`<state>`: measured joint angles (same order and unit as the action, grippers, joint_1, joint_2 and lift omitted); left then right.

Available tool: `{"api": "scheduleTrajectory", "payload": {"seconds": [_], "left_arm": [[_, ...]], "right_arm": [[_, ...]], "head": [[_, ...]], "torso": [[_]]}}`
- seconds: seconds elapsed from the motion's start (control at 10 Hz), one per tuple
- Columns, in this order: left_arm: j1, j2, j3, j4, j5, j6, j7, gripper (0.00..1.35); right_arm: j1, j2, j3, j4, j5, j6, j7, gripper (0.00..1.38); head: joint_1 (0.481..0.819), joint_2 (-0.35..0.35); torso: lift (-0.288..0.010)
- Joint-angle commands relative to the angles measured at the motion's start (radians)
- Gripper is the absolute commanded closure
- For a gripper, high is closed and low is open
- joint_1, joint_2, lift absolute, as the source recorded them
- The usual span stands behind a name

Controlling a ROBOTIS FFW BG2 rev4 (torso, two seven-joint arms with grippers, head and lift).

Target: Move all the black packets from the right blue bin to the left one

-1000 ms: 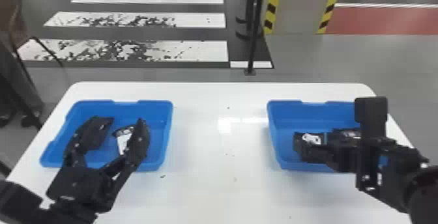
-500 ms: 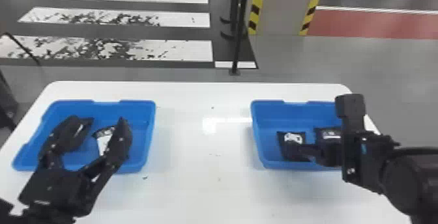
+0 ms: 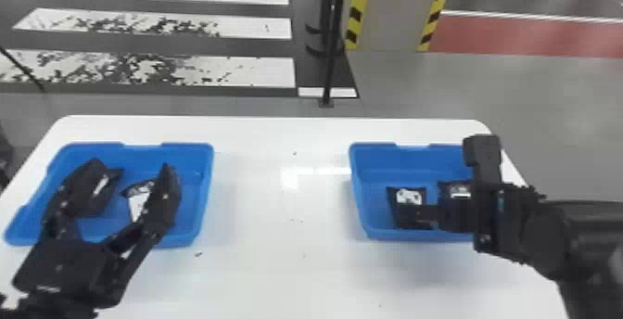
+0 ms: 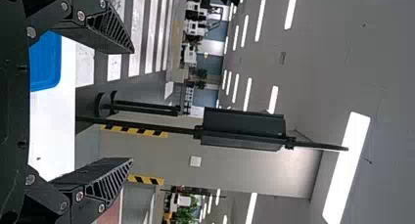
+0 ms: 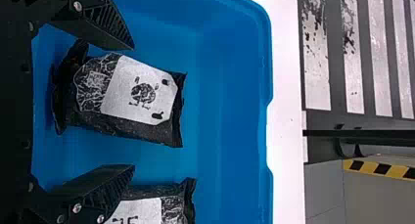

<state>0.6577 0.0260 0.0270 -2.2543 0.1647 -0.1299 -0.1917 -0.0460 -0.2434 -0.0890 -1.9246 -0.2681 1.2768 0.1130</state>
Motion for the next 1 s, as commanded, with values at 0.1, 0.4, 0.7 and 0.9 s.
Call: {"api": "scheduleTrajectory", "payload": {"seconds": [0.1, 0.4, 0.7, 0.9], "left_arm": [[-0.005, 0.000, 0.001, 0.000, -0.025, -0.022, 0.000, 0.27], [-0.005, 0.000, -0.001, 0.000, -0.027, -0.027, 0.000, 0.27], [-0.005, 0.000, -0.001, 0.000, -0.027, -0.035, 0.000, 0.27], [-0.005, 0.000, -0.001, 0.000, -0.025, -0.037, 0.000, 0.27]], "right_arm": [[-0.033, -0.007, 0.041, 0.058, -0.011, 0.002, -0.006, 0.17], [-0.042, -0.007, 0.053, 0.073, -0.027, 0.012, -0.010, 0.26], [-0.055, -0.007, 0.059, 0.080, -0.027, 0.063, -0.044, 0.30], [-0.057, -0.010, 0.065, 0.090, -0.041, 0.048, -0.042, 0.93]], "head": [[0.695, -0.101], [0.695, -0.081], [0.695, -0.082], [0.695, -0.085]], "torso": [[-0.140], [-0.140], [-0.140], [-0.140]]}}
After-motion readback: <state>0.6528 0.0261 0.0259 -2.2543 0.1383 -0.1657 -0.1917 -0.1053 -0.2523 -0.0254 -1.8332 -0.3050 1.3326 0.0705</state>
